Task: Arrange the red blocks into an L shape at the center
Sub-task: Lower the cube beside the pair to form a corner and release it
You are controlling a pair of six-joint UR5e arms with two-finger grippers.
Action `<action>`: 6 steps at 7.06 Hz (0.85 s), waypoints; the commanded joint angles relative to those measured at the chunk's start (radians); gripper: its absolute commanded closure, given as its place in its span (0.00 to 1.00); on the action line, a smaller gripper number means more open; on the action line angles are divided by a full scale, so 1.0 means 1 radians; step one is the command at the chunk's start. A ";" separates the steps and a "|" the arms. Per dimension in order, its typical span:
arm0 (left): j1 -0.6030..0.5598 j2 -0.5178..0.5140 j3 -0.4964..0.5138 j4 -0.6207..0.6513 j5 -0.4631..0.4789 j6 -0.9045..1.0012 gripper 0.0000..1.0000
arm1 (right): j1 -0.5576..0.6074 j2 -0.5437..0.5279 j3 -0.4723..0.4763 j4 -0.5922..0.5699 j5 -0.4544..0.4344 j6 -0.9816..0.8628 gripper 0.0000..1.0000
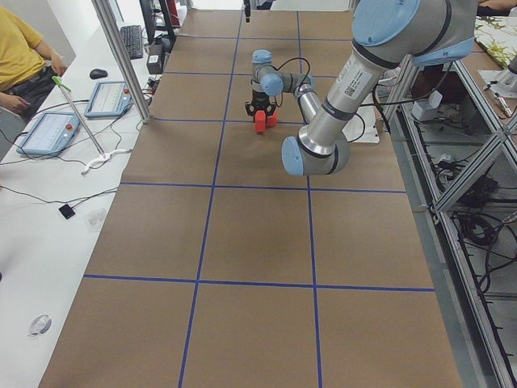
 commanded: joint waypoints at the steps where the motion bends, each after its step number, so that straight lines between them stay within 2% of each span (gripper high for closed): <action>1: 0.001 0.002 0.000 0.000 0.000 0.000 0.59 | 0.000 0.000 0.001 0.000 0.000 0.002 0.01; 6: 0.001 0.003 0.000 0.000 0.010 0.003 0.35 | 0.002 0.000 -0.001 0.000 0.000 0.000 0.00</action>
